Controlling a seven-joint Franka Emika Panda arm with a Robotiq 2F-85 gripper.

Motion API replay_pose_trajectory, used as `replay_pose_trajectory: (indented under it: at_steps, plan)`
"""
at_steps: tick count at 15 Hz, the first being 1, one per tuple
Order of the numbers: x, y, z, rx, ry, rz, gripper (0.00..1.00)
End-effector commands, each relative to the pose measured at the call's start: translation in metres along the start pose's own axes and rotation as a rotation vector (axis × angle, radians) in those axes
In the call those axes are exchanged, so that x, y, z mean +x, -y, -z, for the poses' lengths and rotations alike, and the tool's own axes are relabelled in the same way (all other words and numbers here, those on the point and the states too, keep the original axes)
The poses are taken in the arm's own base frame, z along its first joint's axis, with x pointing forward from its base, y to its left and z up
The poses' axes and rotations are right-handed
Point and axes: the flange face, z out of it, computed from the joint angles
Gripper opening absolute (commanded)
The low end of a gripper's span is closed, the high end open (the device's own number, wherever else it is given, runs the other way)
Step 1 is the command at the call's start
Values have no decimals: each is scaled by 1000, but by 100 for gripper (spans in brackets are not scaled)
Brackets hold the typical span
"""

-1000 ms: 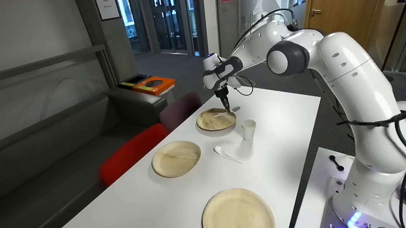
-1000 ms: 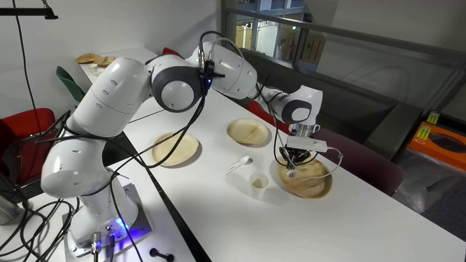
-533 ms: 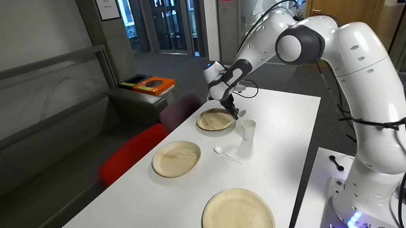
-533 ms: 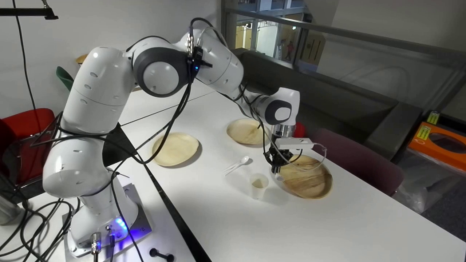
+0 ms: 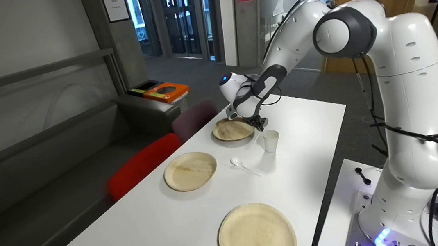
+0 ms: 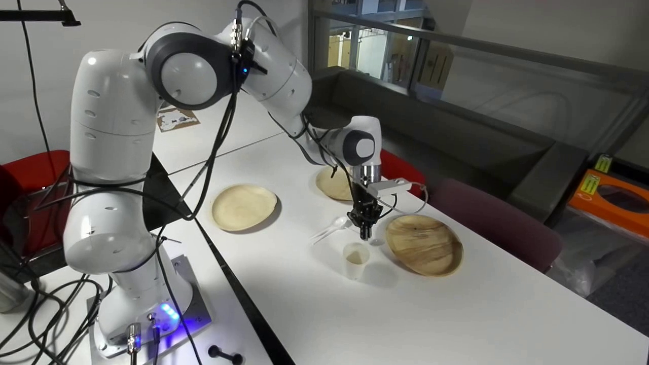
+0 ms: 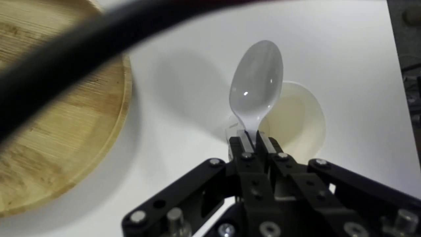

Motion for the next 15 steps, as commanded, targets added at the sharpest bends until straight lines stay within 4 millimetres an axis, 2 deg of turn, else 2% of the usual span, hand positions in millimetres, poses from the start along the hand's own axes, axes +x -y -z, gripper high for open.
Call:
replay_pose_trajectory:
  at_steps: [1, 5, 10, 15]
  plan:
    - [0, 29, 40, -73, 88, 163, 2]
    - [12, 35, 54, -143, 161, 338, 2]
    - [38, 35, 39, -235, 206, 569, 2]
    - [67, 44, 25, -328, 214, 812, 2]
